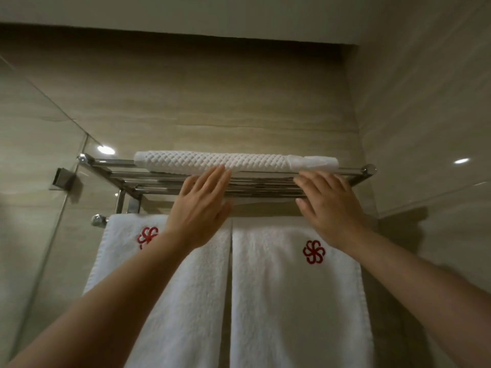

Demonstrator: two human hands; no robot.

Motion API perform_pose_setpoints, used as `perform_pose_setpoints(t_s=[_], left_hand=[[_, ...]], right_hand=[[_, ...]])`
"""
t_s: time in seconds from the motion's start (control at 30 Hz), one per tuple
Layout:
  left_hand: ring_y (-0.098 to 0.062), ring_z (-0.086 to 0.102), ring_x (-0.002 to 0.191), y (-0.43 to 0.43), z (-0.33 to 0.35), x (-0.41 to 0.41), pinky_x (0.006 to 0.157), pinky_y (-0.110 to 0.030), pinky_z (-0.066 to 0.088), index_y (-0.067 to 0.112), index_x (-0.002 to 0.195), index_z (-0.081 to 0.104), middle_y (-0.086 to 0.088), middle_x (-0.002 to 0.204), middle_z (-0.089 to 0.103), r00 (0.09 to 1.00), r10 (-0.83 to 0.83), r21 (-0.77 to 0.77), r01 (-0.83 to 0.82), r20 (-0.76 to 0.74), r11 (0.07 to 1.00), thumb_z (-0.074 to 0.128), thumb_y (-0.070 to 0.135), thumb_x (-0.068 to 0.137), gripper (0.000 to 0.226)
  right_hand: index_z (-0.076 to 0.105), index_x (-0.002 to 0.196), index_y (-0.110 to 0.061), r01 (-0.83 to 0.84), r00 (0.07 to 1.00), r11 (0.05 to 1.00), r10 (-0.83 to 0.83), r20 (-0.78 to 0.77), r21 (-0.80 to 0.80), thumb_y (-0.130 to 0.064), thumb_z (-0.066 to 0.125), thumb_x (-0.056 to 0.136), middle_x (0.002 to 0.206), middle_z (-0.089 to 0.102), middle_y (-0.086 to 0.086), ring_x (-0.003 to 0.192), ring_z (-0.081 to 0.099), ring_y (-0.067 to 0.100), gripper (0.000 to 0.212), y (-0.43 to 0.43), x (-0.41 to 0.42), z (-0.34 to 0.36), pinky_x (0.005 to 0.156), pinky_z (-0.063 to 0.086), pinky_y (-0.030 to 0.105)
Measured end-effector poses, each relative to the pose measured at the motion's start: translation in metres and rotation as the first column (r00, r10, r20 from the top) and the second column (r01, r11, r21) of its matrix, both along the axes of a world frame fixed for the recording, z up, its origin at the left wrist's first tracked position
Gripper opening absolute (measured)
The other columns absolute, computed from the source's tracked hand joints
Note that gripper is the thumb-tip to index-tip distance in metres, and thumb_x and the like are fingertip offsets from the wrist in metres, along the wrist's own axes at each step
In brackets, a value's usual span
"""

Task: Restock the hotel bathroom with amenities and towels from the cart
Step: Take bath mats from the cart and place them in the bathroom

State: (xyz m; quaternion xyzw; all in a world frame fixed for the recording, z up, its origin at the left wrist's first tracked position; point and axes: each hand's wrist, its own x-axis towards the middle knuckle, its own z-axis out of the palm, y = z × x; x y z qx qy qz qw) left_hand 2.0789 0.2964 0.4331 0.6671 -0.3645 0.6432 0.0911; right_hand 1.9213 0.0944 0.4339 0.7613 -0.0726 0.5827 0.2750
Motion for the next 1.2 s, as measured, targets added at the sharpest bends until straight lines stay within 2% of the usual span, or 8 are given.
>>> perform_pose_setpoints(t_s=[0.1,0.2,0.33,0.43,0.63,0.8,0.97,1.2], left_hand=[[-0.019,0.024,0.142,0.006,-0.025,-0.021,0.114,-0.034,0.015,0.019,0.145,0.025,-0.003,0.153,0.027,0.99,-0.074,0.072,0.083,-0.117,0.994,0.016,0.051,0.093,0.063],[-0.015,0.031,0.137,0.011,-0.049,-0.051,0.112,-0.031,0.024,0.023,0.141,0.032,0.001,0.149,0.035,0.924,-0.12,0.157,0.188,-0.364,0.97,0.03,0.045,0.097,0.05],[-0.013,0.055,0.11,0.024,-0.077,-0.095,0.094,-0.027,0.046,0.021,0.126,0.051,0.0,0.128,0.056,0.819,-0.153,0.256,0.342,-0.554,0.904,0.038,0.041,0.096,0.038],[-0.012,0.059,0.101,0.031,-0.097,-0.126,0.091,-0.03,0.05,0.02,0.118,0.057,0.001,0.118,0.062,0.757,-0.139,0.339,0.438,-0.638,0.832,0.041,0.039,0.096,0.033],[-0.014,0.06,0.099,0.031,-0.131,-0.201,0.091,-0.033,0.05,0.019,0.115,0.059,0.0,0.114,0.064,0.667,-0.166,0.421,0.623,-0.727,0.66,0.042,0.041,0.095,0.034],[-0.023,0.057,0.104,0.025,-0.151,-0.291,0.087,-0.031,0.046,0.015,0.119,0.055,-0.005,0.118,0.061,0.755,-0.117,0.623,0.609,-0.645,0.492,0.04,0.04,0.097,0.037],[-0.013,0.057,0.105,0.027,-0.188,-0.386,0.091,-0.033,0.048,0.027,0.126,0.049,0.006,0.121,0.059,0.669,-0.276,0.599,0.742,-0.69,0.301,0.041,0.05,0.093,0.041],[-0.006,0.058,0.103,0.05,-0.248,-0.535,0.082,-0.022,0.046,0.026,0.127,0.05,0.008,0.121,0.059,0.458,-0.398,0.508,0.861,-0.795,-0.025,0.041,0.048,0.093,0.041]], right_hand=[[0.062,0.113,-0.014,0.023,0.997,1.0,-0.023,-0.072,-0.009,-0.036,0.029,0.09,0.113,0.063,0.003,0.107,0.059,0.024,0.045,0.017,-0.025,-0.025,0.091,0.047,0.041],[0.059,0.11,-0.019,0.071,0.98,0.997,-0.072,-0.186,-0.01,-0.037,0.027,0.094,0.111,0.059,-0.002,0.105,0.055,0.02,0.039,0.033,-0.053,-0.049,0.091,0.04,0.034],[0.053,0.116,-0.023,0.155,0.943,0.987,-0.134,-0.304,0.046,-0.037,0.03,0.098,0.118,0.055,-0.006,0.108,0.048,0.015,0.032,0.052,-0.101,-0.077,0.087,0.032,0.029],[0.056,0.111,-0.023,0.235,0.905,0.968,-0.185,-0.384,0.087,-0.037,0.031,0.098,0.113,0.057,-0.006,0.104,0.048,0.015,0.032,0.068,-0.142,-0.101,0.086,0.035,0.03],[0.058,0.104,-0.022,0.386,0.804,0.907,-0.241,-0.544,0.168,-0.039,0.033,0.097,0.109,0.059,-0.002,0.097,0.056,0.02,0.031,0.1,-0.232,-0.144,0.081,0.044,0.034],[0.056,0.107,-0.028,0.437,0.773,0.868,-0.228,-0.592,0.236,-0.042,0.033,0.097,0.101,0.065,-0.009,0.089,0.06,0.016,0.028,0.13,-0.322,-0.176,0.07,0.044,0.03],[0.055,0.112,-0.033,0.545,0.743,0.747,-0.22,-0.632,0.38,-0.043,0.035,0.097,0.099,0.064,-0.014,0.086,0.058,0.008,0.027,0.161,-0.431,-0.216,0.069,0.04,0.025],[0.06,0.109,-0.031,0.661,0.735,0.471,-0.251,-0.629,0.584,-0.039,0.042,0.095,0.097,0.066,-0.012,0.082,0.057,0.005,0.024,0.231,-0.611,-0.282,0.076,0.048,0.03]])
